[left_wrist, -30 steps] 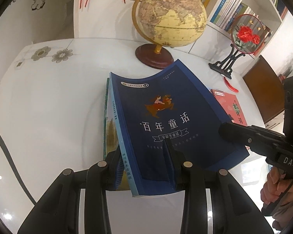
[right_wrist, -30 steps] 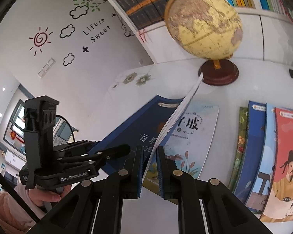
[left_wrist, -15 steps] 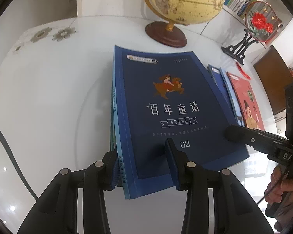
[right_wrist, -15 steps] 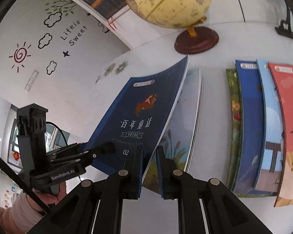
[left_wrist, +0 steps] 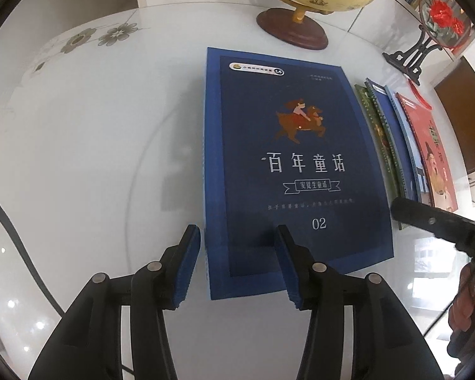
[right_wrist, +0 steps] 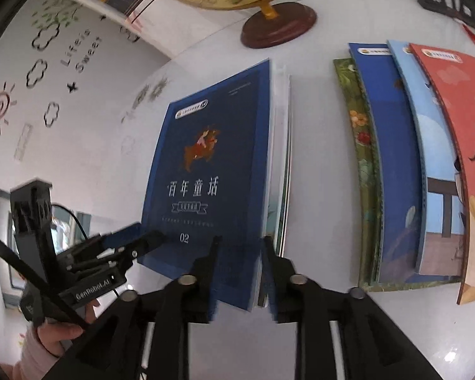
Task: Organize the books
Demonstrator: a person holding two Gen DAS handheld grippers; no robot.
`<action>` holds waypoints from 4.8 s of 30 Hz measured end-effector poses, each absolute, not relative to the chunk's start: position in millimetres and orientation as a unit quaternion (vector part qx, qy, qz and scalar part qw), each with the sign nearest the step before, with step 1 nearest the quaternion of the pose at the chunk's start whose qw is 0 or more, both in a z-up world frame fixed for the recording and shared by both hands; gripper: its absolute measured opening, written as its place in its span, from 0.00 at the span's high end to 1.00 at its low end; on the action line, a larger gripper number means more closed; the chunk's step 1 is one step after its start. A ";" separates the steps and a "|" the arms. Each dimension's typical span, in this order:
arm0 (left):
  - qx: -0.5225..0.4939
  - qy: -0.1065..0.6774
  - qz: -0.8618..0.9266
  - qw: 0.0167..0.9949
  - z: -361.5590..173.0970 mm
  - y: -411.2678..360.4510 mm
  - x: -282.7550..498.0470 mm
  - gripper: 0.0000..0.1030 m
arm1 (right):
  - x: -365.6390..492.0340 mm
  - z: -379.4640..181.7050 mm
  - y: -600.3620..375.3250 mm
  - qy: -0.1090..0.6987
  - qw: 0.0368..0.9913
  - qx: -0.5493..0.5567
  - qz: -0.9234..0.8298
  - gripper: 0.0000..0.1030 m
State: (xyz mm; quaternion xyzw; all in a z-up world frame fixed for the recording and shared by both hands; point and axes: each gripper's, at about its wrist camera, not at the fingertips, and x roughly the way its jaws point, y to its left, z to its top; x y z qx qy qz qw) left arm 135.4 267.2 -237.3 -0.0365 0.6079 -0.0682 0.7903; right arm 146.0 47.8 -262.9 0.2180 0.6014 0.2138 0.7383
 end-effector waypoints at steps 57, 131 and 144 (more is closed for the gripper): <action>-0.089 0.609 -0.142 0.775 -235.9 -9.5 184.5 0.54 | 152.1 -275.8 -246.7 0.563 0.788 0.209 0.140 0.49; -0.099 0.583 -0.189 0.784 -231.5 -59.9 142.3 0.85 | 95.4 -292.4 -282.9 0.560 0.757 0.291 0.172 0.90; -0.018 0.544 -0.178 0.820 -197.0 -57.9 128.2 0.85 | 93.8 -253.0 -270.8 0.523 0.783 0.267 0.205 0.90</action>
